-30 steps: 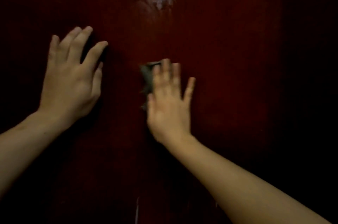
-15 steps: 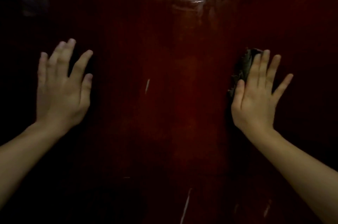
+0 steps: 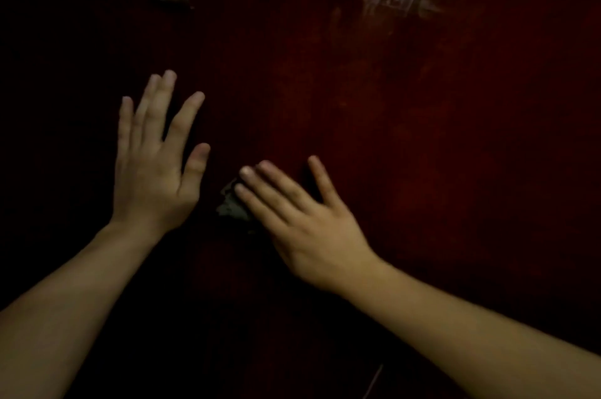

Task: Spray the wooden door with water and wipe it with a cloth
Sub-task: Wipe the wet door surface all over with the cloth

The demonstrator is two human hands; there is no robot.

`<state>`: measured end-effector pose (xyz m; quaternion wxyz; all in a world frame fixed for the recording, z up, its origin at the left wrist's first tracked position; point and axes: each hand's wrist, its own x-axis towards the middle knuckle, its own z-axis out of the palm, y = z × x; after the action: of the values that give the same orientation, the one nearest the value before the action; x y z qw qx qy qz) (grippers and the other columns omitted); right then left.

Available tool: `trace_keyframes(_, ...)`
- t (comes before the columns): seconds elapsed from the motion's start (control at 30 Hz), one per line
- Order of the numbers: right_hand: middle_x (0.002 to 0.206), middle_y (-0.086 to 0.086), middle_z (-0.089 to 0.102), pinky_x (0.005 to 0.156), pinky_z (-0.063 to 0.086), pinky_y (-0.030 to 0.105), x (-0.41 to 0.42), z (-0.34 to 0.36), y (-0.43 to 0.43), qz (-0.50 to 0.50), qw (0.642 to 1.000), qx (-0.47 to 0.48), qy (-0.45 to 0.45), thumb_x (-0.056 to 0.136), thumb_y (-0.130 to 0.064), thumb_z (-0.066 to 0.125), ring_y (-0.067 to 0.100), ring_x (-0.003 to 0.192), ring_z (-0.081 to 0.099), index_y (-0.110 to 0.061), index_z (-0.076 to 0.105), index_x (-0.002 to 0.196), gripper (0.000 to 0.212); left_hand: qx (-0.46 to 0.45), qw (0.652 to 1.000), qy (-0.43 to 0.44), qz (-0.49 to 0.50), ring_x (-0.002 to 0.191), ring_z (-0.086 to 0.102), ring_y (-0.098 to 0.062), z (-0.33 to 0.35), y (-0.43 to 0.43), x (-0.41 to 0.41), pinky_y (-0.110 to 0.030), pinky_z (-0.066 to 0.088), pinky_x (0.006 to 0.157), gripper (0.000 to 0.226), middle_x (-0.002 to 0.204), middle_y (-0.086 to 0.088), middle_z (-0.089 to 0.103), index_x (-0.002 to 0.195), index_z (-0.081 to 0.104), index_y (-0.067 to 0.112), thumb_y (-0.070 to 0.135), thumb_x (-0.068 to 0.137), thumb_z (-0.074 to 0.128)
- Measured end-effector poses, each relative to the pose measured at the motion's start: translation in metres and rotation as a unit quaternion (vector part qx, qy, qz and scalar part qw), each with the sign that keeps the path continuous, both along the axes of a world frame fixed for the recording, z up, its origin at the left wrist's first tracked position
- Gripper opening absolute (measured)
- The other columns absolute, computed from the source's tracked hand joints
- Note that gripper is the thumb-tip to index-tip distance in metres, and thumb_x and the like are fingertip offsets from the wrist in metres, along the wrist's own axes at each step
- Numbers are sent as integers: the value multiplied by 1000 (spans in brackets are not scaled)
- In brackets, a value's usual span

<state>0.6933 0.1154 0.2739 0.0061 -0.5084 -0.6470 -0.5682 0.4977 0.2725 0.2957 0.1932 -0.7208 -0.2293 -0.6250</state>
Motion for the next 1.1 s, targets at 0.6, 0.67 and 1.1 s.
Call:
trace_keyframes(0.6,172,16,6,126,-3,62,-28,97,23,15,996,-24,-84,100,-41,37,29,160,-2,-6,14,163,76,-33,999,-12,-28,164,8,-24,-9,-1,1,-49,4,133,71,176,-10,12,166,20,10,54,110,16)
trace_keyframes(0.67,171,15,8,126,-5,60,-23,88,22,29,988,-62,-139,104,-39,33,28,160,0,-7,14,164,71,-32,999,-15,-26,164,9,-24,-10,-1,2,-50,5,133,74,176,-10,13,166,21,9,56,110,14)
trace_keyframes(1.1,172,15,4,126,-3,63,-39,137,29,-7,990,109,87,111,-38,27,30,160,-3,-5,14,163,63,-102,982,-52,-147,164,8,-17,-12,-14,-3,-46,6,133,76,176,-5,16,166,19,8,56,109,8)
